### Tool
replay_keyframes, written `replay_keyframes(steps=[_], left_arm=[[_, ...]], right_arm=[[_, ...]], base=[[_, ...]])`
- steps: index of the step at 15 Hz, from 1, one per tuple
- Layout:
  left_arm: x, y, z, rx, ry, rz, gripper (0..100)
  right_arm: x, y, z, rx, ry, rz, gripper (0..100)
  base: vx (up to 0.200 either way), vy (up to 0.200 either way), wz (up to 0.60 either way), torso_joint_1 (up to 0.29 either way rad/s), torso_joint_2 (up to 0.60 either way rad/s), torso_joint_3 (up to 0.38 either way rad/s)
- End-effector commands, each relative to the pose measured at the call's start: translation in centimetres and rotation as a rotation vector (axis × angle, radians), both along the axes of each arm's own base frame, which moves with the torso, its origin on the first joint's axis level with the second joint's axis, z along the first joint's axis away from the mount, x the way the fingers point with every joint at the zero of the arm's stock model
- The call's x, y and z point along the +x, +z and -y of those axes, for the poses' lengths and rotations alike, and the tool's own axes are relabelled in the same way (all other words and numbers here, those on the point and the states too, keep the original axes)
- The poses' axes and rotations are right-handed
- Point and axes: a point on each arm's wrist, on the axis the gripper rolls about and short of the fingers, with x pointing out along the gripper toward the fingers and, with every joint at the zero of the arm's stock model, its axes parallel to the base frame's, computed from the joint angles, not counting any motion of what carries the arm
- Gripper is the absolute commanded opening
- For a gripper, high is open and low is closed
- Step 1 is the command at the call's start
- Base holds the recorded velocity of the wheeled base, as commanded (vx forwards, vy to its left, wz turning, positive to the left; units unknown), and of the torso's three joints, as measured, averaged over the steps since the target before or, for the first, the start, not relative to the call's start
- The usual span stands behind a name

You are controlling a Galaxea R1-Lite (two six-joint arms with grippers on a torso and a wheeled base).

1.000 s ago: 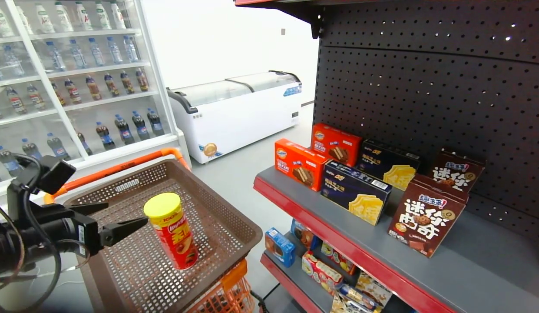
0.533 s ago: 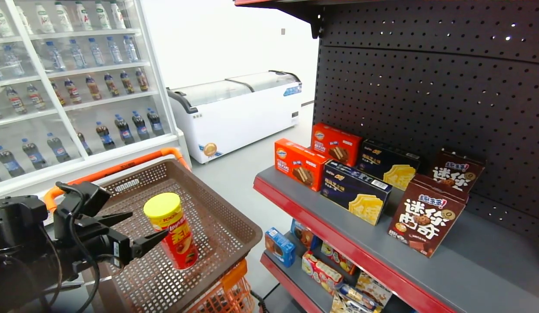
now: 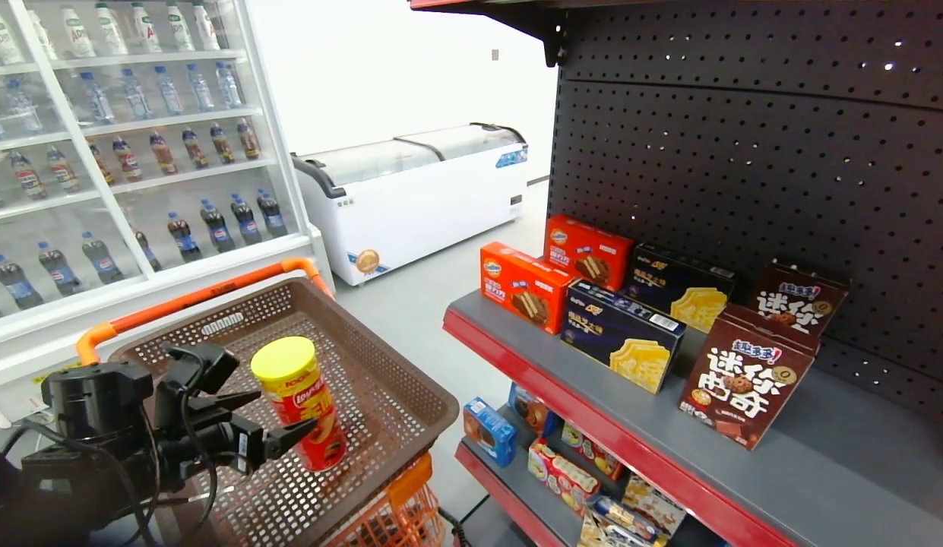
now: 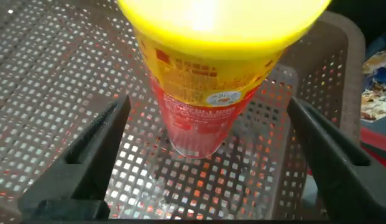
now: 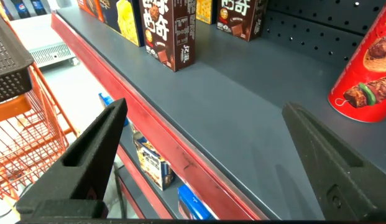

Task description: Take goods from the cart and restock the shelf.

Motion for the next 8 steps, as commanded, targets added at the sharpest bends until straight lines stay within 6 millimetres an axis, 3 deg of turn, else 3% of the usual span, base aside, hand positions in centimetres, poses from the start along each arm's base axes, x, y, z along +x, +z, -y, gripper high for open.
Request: replay_keyframes(steps=[1, 8], left_arm=[[1.2, -2.2, 0.5, -0.004, -0.023, -0.049, 100], [3.9, -4.0, 1.1, -0.002, -0.051, -0.047, 100]], right_arm=[[0.0, 0.0, 0.0, -0.001, 0.000, 0.001, 100], [0.0, 0.0, 0.0, 0.001, 0.000, 0.000, 100]], base=[[0.000, 0.000, 0.00, 0.000, 0.00, 0.000], [0.000, 0.000, 0.00, 0.000, 0.00, 0.000]])
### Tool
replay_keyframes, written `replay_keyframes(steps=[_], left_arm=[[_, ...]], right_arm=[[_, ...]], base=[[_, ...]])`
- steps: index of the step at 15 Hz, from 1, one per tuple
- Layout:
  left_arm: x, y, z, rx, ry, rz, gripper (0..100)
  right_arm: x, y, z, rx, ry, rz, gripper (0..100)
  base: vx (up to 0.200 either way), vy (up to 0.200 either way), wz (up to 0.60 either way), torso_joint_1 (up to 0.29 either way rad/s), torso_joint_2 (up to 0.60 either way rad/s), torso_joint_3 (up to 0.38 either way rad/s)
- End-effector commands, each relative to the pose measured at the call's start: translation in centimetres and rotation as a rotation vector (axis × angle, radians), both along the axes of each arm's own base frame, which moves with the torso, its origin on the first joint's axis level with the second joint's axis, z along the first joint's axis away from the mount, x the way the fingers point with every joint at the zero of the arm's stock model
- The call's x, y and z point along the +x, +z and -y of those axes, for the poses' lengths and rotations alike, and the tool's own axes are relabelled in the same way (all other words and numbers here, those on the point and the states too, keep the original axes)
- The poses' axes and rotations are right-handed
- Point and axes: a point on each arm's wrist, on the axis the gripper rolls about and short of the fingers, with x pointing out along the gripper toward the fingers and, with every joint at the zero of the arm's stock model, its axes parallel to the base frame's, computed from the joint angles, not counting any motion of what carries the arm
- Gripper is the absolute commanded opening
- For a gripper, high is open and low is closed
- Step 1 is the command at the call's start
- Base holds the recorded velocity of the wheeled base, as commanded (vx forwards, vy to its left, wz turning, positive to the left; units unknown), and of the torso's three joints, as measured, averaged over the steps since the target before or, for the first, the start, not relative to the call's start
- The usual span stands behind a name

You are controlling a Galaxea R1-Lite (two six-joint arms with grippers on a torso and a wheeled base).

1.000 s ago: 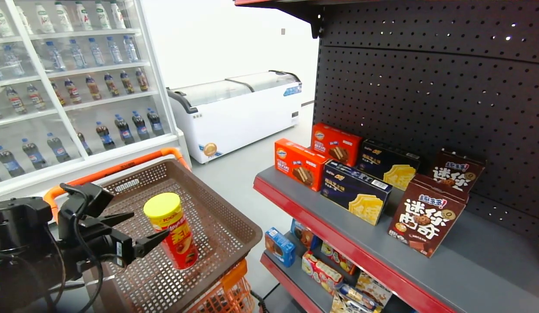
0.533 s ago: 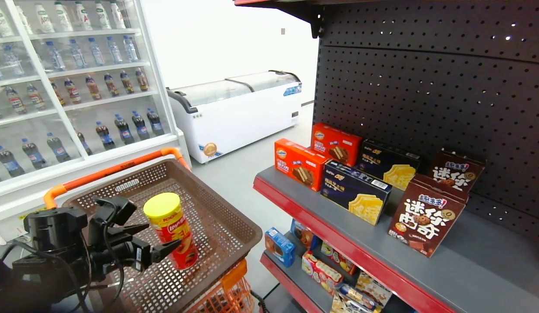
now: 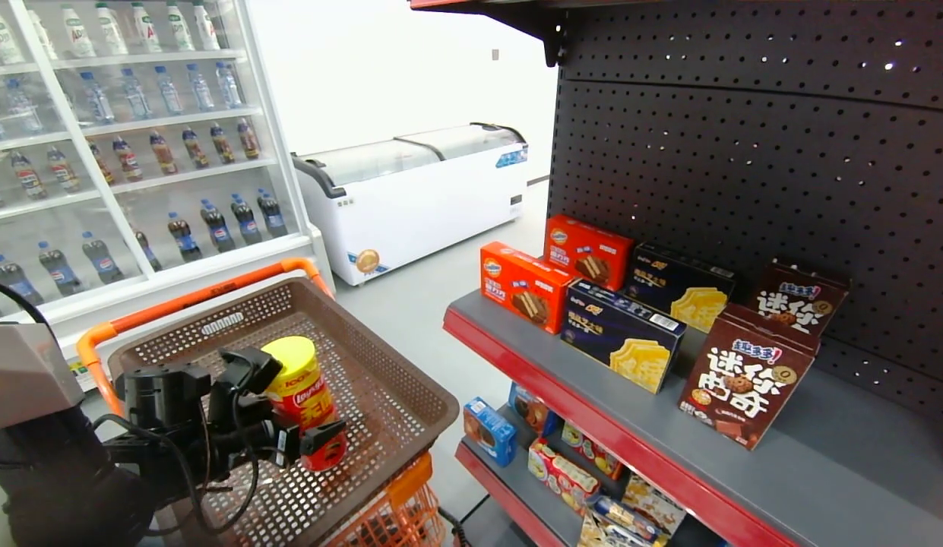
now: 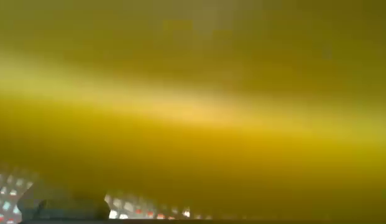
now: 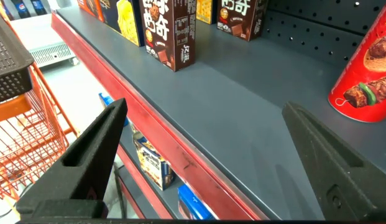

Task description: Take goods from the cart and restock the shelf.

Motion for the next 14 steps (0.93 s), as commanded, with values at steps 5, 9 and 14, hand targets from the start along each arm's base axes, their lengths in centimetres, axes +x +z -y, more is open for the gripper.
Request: replay_keyframes(steps=[5, 9, 14], left_arm=[[2.0, 0.2, -0.2, 0.019, -0.002, 0.067, 0], [1.6, 3.2, -0.3, 0.066, 0.020, 0.175, 0], [-1.8, 9.9, 0.2, 0.073, 0.013, 0.335, 0]], right_arm=[[0.0, 0.0, 0.0, -0.001, 0.000, 0.001, 100], [0.0, 0.0, 0.0, -0.001, 0.000, 0.001, 100], [0.0, 0.0, 0.0, -0.001, 0.000, -0.001, 100]], base=[[0.000, 0.000, 0.00, 0.000, 0.00, 0.000], [0.000, 0.000, 0.00, 0.000, 0.00, 0.000], [0.000, 0.000, 0.00, 0.000, 0.00, 0.000]])
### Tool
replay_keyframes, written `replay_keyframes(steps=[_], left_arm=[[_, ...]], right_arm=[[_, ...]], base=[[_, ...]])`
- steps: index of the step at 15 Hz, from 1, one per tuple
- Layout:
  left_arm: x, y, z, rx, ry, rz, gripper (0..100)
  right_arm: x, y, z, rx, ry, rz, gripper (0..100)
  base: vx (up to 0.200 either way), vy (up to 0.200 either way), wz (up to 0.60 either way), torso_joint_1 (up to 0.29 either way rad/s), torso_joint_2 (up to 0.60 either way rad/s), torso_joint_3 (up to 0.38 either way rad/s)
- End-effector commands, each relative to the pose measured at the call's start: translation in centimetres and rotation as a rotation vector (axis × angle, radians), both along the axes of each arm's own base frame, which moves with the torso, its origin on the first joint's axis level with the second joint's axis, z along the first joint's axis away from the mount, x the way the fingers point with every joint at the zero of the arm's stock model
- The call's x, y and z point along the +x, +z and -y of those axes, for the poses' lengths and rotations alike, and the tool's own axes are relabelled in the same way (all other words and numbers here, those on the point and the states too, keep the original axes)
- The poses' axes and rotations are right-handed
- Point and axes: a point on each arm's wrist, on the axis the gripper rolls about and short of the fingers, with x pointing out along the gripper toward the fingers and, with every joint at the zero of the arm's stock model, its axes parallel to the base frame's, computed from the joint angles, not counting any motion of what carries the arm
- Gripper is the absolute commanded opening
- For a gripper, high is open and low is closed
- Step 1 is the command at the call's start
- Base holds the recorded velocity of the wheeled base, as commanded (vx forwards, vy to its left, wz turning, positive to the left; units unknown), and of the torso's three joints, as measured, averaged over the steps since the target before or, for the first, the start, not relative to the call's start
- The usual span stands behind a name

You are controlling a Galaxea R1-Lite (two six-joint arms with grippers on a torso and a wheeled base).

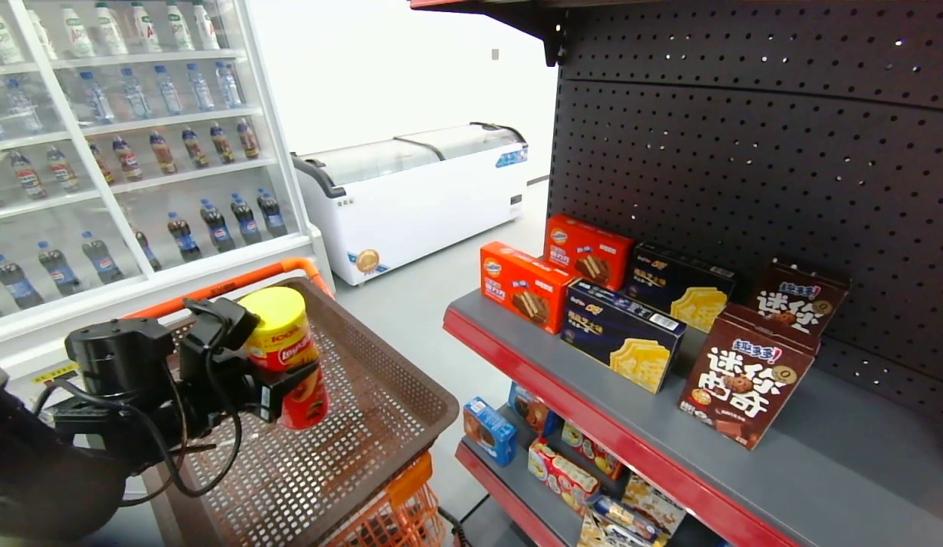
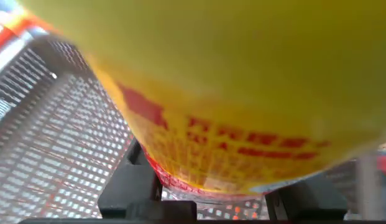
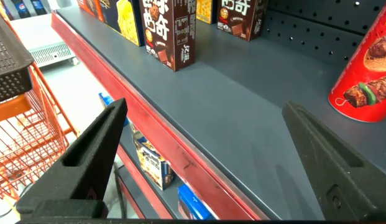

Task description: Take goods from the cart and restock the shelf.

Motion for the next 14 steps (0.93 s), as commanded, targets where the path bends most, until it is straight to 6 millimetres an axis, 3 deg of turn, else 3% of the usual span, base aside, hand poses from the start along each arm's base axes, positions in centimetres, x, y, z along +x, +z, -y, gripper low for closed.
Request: replay_keyframes(steps=[1, 5, 7, 8, 9, 10, 14], left_arm=[[-3.2, 5.0, 0.3, -0.031, 0.016, 0.090, 0], [-8.4, 7.6, 0.4, -0.101, 0.081, -0.034, 0], [-12.7, 9.6, 0.8, -0.141, 0.078, -0.034, 0], [-13.1, 9.6, 0.8, -0.140, 0.076, -0.032, 0], [-16.6, 9.9, 1.0, -0.142, 0.074, -0.042, 0], [-18.4, 9.9, 1.1, -0.142, 0.070, -0.036, 0], [-22.2, 9.1, 1.2, -0.164, 0.066, 0.049, 0]], right_arm=[[0.0, 0.0, 0.0, 0.000, 0.000, 0.001, 100], [0.0, 0.0, 0.0, 0.001, 0.000, 0.000, 100], [0.0, 0.0, 0.0, 0.001, 0.002, 0.000, 100], [0.0, 0.0, 0.0, 0.000, 0.000, 0.001, 100], [0.0, 0.0, 0.0, 0.000, 0.000, 0.001, 100], [0.0, 0.0, 0.0, 0.000, 0.000, 0.001, 100], [0.0, 0.0, 0.0, 0.000, 0.000, 0.001, 100]], base=[[0.000, 0.000, 0.00, 0.000, 0.00, 0.000], [0.000, 0.000, 0.00, 0.000, 0.00, 0.000], [0.000, 0.000, 0.00, 0.000, 0.00, 0.000], [0.000, 0.000, 0.00, 0.000, 0.00, 0.000], [0.000, 0.000, 0.00, 0.000, 0.00, 0.000], [0.000, 0.000, 0.00, 0.000, 0.00, 0.000], [0.000, 0.000, 0.00, 0.000, 0.00, 0.000]])
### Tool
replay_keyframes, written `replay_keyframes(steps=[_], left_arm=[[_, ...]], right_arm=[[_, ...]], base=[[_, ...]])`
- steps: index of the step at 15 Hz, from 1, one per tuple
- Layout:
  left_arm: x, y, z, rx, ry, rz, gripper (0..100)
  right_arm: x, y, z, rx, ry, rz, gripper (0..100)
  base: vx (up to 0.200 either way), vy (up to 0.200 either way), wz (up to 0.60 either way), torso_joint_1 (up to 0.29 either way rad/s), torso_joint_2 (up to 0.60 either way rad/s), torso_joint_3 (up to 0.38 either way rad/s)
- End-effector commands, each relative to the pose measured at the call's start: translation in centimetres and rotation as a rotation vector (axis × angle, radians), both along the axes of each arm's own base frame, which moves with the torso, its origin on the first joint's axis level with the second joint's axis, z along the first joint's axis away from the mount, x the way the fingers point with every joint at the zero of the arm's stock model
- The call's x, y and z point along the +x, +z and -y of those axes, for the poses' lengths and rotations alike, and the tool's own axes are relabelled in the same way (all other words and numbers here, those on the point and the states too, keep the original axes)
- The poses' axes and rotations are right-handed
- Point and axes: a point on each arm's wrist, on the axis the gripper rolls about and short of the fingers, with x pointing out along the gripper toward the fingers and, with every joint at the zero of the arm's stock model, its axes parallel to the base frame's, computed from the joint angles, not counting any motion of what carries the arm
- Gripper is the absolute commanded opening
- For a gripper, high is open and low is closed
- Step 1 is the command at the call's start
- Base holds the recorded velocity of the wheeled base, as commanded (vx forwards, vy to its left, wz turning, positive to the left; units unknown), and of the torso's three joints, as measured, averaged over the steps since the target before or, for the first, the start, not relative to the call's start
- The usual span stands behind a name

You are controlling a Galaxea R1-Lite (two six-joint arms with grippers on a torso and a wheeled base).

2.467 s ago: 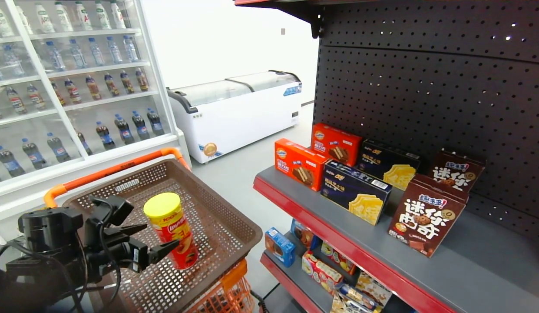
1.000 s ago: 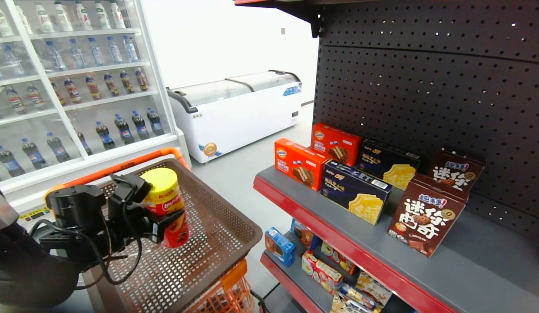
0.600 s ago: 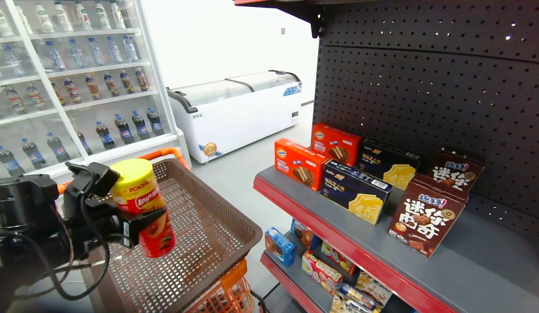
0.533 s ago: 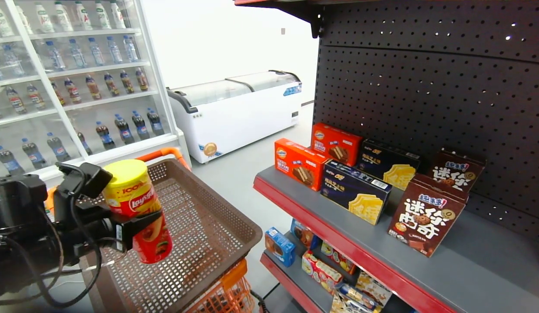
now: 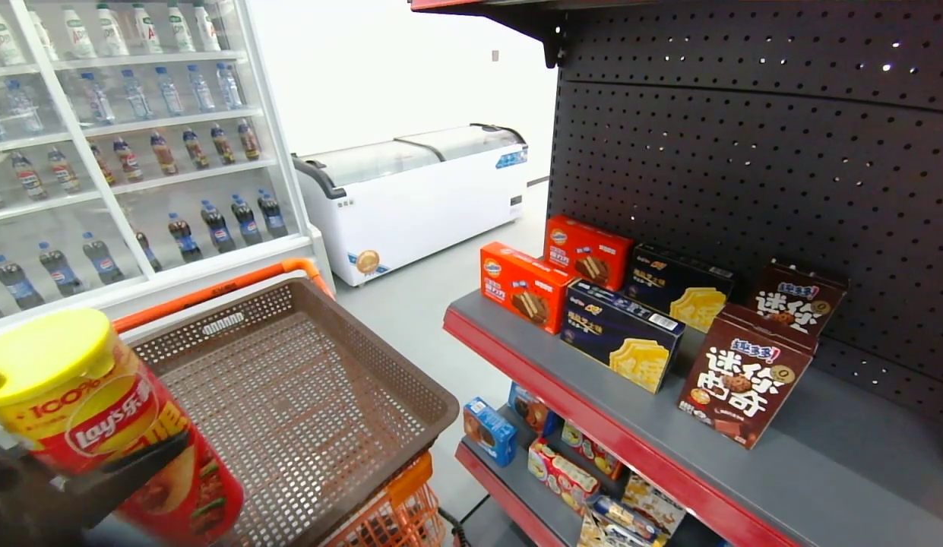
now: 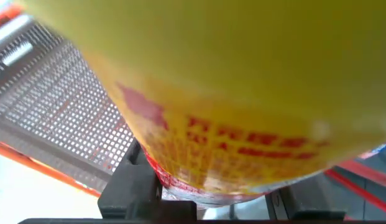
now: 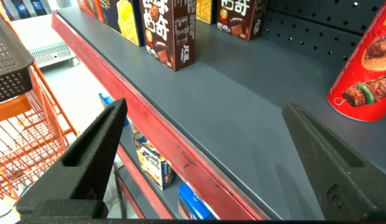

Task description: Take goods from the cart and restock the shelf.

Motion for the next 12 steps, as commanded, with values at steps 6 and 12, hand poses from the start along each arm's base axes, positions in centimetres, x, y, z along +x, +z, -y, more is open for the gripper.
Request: replay_keyframes(steps=[6, 12], left_arm=[[-7.5, -2.7, 0.3, -0.001, -0.006, 0.214, 0], [-9.2, -3.7, 0.3, -0.003, 0.005, 0.236, 0]], right_arm=[[0.0, 0.0, 0.0, 0.000, 0.002, -0.001, 100], [0.0, 0.0, 0.0, 0.001, 0.002, 0.000, 100]], base=[[0.000, 0.000, 0.00, 0.000, 0.00, 0.000], [0.000, 0.000, 0.00, 0.000, 0.00, 0.000]])
